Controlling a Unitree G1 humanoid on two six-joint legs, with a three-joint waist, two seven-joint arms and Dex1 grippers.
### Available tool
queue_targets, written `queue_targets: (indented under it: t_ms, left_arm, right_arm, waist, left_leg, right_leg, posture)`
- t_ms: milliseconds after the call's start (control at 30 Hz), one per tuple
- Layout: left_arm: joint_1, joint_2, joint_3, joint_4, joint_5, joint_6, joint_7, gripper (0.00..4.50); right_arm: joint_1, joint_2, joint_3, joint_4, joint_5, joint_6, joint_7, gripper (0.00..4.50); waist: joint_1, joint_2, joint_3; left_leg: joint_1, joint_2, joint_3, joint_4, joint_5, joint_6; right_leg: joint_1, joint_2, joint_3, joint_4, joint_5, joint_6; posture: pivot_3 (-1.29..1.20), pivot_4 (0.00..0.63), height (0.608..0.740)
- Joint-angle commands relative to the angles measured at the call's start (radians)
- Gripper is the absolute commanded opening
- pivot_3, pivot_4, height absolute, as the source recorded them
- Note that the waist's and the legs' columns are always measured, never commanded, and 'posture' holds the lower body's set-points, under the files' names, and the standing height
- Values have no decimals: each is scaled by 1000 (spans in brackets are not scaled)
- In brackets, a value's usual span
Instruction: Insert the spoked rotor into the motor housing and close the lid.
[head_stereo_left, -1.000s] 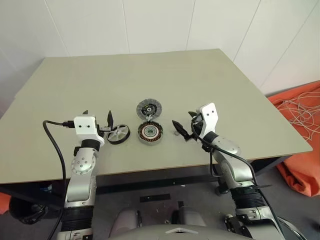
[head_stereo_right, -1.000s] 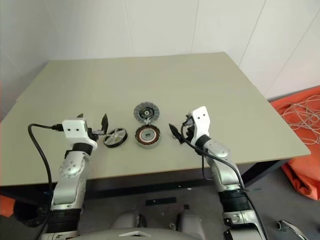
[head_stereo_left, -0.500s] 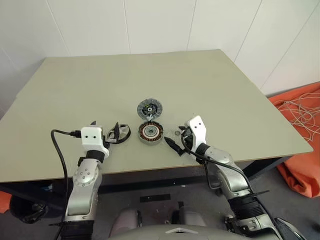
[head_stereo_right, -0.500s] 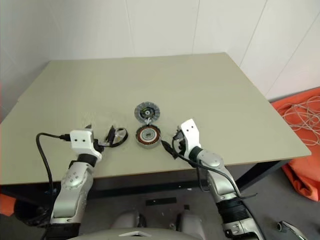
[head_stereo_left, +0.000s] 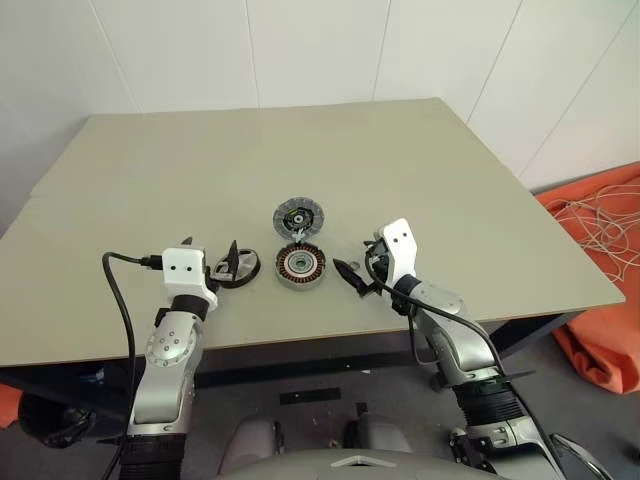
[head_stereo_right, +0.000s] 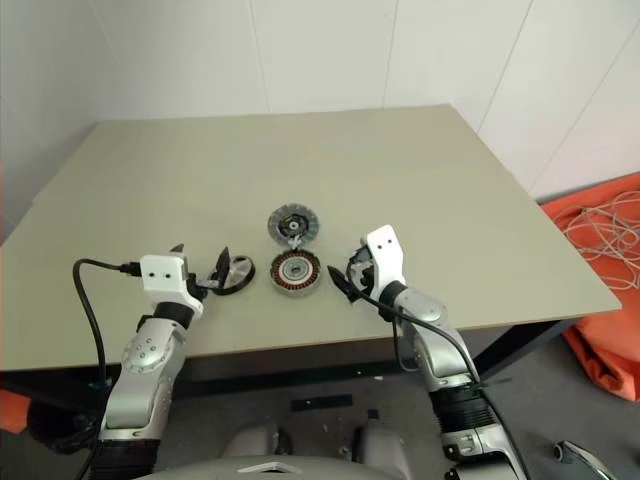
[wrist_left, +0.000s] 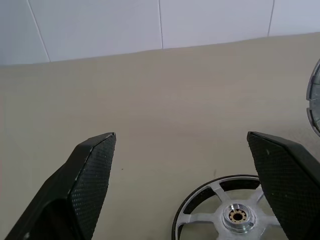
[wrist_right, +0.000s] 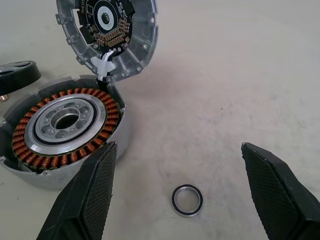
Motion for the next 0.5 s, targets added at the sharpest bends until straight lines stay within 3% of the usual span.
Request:
queue_targets:
  t_ms: [33, 500]
  left_arm:
    - [4, 6, 11, -35, -1, -16, 1, 4468]
    - [14, -3, 1, -46, 4, -12, 9, 4468]
  right_arm:
    - [-21, 3, -2, 17, -7, -17, -1, 4500]
    - [-21, -21, -11, 40, -20, 10, 2, 4500]
  waist:
    - [0, 0, 0]
    - [0, 0, 0]
  left_leg:
    - [0, 0, 0, 0, 0, 0]
    - [0, 0, 0, 0, 0, 0]
  right_leg:
    - [0, 0, 0, 0, 0, 0]
    - [0, 0, 0, 0, 0, 0]
  posture:
    - [0, 0, 740]
    - [0, 0, 740]
